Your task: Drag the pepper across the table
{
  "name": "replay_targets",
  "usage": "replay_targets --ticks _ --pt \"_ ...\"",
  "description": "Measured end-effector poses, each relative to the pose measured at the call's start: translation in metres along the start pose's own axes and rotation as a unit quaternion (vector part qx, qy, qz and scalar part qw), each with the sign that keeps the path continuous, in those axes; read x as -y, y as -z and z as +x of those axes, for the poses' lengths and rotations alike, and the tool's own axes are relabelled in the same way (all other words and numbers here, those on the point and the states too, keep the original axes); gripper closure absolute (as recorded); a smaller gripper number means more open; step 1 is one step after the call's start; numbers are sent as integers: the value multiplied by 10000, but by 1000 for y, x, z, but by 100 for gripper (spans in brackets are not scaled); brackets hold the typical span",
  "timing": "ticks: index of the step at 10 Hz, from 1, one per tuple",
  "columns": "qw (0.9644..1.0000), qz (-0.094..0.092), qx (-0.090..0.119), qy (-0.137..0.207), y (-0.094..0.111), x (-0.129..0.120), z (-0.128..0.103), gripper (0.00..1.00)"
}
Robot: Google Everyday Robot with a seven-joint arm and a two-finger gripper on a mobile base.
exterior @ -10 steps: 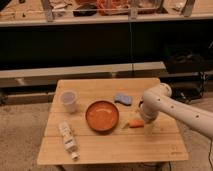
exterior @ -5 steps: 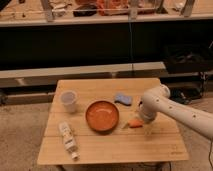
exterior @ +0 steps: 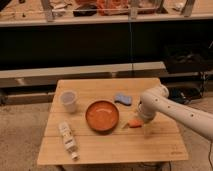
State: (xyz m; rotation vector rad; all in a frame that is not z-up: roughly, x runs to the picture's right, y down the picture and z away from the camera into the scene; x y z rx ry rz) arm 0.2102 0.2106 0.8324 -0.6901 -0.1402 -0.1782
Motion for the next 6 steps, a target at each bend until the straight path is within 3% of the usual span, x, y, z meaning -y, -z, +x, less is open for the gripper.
replay_targets --ticks 6 --pt "10000 -16 42 -37 -7 4 -1 20"
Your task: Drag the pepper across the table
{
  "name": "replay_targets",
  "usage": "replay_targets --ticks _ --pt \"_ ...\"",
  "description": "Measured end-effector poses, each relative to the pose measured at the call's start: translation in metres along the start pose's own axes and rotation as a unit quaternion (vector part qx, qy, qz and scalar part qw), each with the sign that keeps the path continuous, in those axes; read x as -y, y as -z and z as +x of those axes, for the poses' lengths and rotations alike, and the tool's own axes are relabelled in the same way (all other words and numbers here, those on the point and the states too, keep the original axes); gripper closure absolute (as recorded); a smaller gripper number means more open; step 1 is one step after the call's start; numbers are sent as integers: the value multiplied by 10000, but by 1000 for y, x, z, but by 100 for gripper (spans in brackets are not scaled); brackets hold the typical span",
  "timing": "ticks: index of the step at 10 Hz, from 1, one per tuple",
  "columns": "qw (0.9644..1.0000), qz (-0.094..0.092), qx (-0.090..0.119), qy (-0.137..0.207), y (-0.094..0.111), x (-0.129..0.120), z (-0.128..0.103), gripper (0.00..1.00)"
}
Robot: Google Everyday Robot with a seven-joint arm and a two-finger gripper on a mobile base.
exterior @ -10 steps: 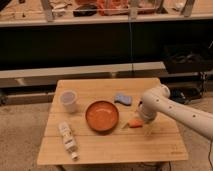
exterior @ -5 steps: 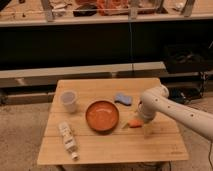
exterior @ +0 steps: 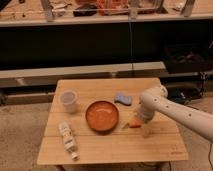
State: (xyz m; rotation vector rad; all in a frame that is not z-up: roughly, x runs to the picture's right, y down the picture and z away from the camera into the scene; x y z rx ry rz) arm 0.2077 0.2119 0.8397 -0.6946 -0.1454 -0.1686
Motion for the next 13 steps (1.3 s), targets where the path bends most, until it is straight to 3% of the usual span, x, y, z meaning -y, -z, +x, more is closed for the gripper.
replay_targets --ticks 4,6,10,13 --pt "10000 4 38 -56 -4 0 0 21" --pt "9999 9 65 -79 -6 3 -1 38" --pt "9999 23 117 -123 -8 7 -1 48" --pt "9999 8 129 7 -9 23 -3 78"
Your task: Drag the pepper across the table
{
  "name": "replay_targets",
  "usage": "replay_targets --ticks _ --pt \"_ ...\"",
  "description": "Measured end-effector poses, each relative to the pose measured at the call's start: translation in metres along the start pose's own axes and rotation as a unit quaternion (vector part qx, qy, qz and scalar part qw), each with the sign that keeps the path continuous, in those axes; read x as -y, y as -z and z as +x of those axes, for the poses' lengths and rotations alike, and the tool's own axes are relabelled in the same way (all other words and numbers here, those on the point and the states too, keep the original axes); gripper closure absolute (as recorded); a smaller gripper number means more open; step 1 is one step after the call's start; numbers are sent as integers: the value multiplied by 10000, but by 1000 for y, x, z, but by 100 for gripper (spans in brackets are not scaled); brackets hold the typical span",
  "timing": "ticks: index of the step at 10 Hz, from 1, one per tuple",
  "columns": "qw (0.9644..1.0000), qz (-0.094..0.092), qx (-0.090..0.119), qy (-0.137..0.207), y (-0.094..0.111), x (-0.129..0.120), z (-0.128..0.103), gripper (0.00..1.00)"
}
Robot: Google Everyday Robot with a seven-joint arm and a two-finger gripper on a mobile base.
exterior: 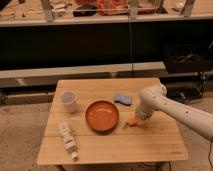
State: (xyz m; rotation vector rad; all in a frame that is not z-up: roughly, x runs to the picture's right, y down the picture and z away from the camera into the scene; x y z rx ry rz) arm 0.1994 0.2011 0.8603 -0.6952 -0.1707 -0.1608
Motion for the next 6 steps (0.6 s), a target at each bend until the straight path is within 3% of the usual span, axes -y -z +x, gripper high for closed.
replay_targets --ticks 2,4,6 --pt "9999 -16 6 143 -1 -5 -5 96" --pt "9999 32 21 136 0 -2 -3 100" --pt "9999 32 15 155 2 -4 15 100"
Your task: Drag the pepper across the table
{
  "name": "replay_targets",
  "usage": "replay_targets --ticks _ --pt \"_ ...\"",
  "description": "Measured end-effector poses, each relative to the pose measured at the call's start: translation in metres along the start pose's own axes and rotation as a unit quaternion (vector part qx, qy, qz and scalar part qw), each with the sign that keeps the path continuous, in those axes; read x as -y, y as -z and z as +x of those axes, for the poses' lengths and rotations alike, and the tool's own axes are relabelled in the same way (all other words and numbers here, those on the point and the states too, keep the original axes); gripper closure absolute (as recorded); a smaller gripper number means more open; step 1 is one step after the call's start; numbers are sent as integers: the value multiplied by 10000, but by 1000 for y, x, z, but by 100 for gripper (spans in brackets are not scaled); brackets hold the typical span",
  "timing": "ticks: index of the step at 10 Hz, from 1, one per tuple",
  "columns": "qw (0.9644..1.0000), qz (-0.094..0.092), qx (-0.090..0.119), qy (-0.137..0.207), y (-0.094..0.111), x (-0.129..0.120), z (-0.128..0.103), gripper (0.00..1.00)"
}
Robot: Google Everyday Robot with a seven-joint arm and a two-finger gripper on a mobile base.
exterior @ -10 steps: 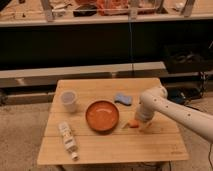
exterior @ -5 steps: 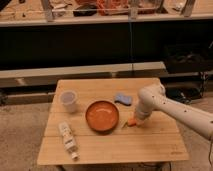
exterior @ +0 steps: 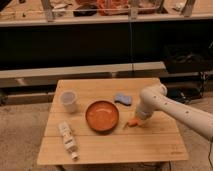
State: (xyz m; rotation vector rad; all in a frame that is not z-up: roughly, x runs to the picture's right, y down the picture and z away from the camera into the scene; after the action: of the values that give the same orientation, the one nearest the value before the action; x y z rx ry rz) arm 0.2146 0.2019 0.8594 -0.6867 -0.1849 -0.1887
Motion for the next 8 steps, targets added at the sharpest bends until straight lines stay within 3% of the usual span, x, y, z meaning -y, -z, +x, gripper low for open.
replay_targets --ticks 3,8 --pt "10000 43 27 56 1 6 -2 100" --pt "9999 80 45 41 4 4 22 100"
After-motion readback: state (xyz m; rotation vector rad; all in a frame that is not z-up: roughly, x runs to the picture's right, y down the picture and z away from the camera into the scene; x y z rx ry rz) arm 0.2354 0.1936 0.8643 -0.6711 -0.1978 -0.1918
